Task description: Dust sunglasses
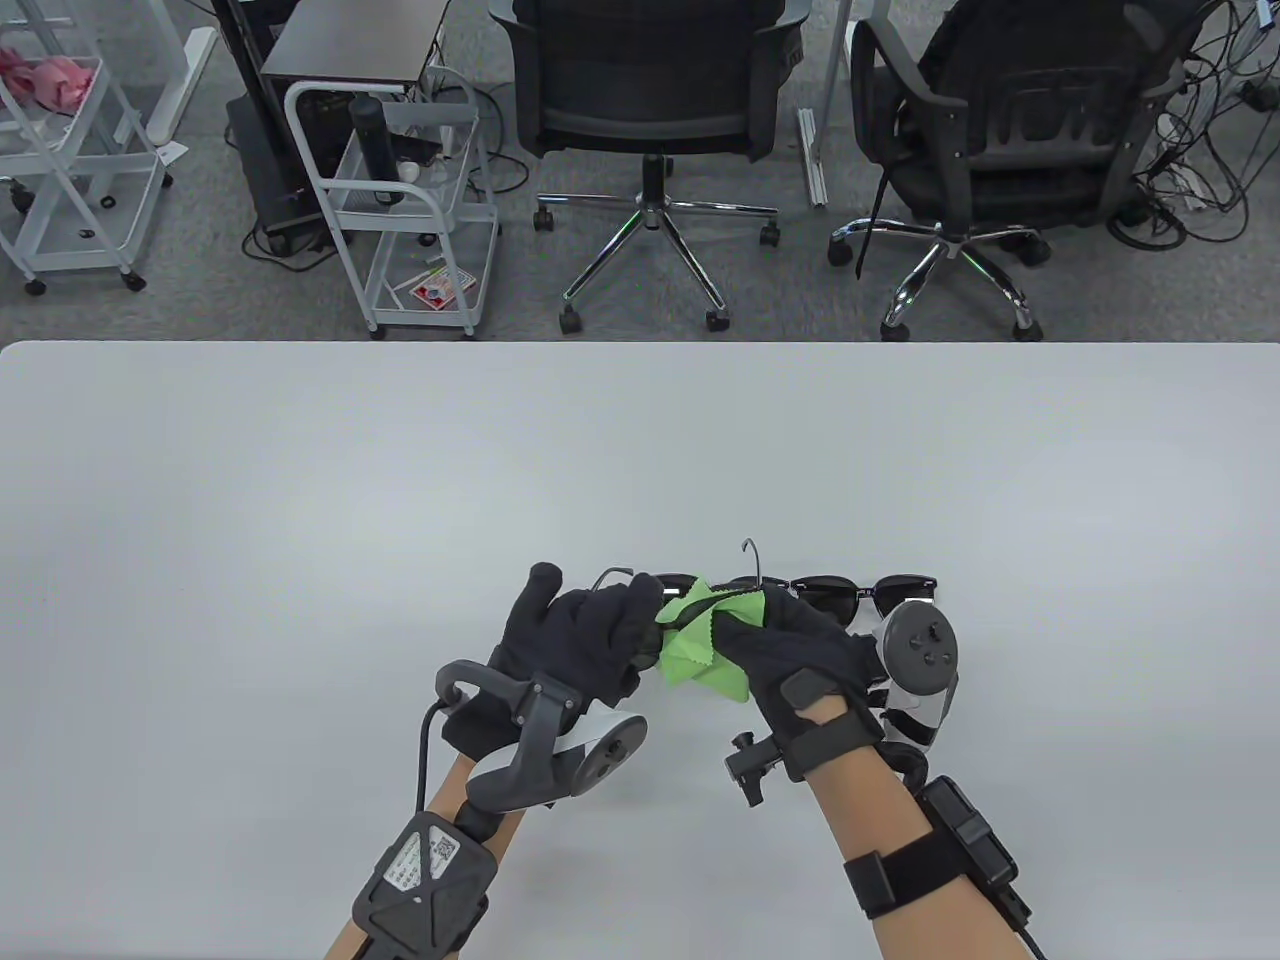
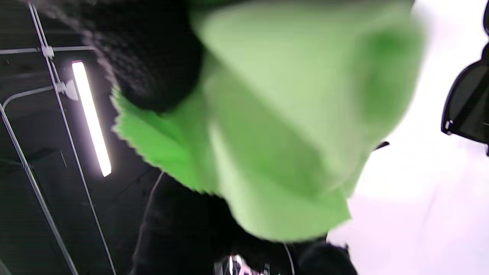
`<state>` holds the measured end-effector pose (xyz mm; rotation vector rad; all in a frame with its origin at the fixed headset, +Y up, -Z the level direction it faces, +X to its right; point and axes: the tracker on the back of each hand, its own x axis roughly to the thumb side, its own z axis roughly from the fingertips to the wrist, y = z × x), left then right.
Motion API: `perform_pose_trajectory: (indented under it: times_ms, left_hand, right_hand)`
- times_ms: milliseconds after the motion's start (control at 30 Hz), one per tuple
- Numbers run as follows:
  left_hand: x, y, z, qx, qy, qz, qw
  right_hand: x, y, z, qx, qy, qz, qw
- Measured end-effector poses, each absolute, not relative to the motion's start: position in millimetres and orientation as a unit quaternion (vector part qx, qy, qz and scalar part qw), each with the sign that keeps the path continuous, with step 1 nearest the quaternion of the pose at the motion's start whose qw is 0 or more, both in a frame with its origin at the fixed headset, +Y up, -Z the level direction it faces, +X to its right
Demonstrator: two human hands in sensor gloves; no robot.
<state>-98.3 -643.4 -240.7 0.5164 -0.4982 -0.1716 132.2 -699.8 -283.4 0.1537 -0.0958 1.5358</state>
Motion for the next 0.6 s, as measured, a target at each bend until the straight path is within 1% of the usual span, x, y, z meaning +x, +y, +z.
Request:
perform_pose_trajectory:
  times_ms: [100,167,200,267,300,367,500,600]
  left_hand:
    - [-98.9,-643.7,-244.0,0.246,-0.238,-0.087,0.936]
    - [-102.9,-648.3,-249.5,0.224,-0.231,-0.093,0.942]
    - [-104.4,-649.4,-250.9,0.222,-0.23,-0.092,0.943]
    - [-108.9,-651.6,-253.5,0.211,-0.228,-0.098,0.946]
    - [-109.7,-651.8,-253.5,0.21,-0.228,-0.1,0.945]
    - [-109.0,-650.7,-251.9,0.212,-0.232,-0.103,0.944]
    - [-100.3,-646.2,-244.4,0.234,-0.244,-0.104,0.935]
    - [-98.3,-645.7,-243.5,0.233,-0.248,-0.094,0.936]
  right_hand:
    - [132.4,-701.2,-285.1,0.08,-0.024,0.677,0.731]
    - [129.6,-706.7,-288.5,0.1,0.021,0.658,0.746]
    - [128.8,-708.0,-289.2,0.102,0.032,0.652,0.75]
    - [125.5,-712.8,-291.7,0.122,0.087,0.637,0.756]
    - [125.2,-713.8,-291.9,0.123,0.097,0.642,0.751]
    - [126.0,-712.9,-291.6,0.115,0.085,0.654,0.743]
    - [131.9,-701.2,-288.0,0.086,0.008,0.701,0.708]
    - [134.9,-700.6,-287.0,0.078,-0.014,0.704,0.706]
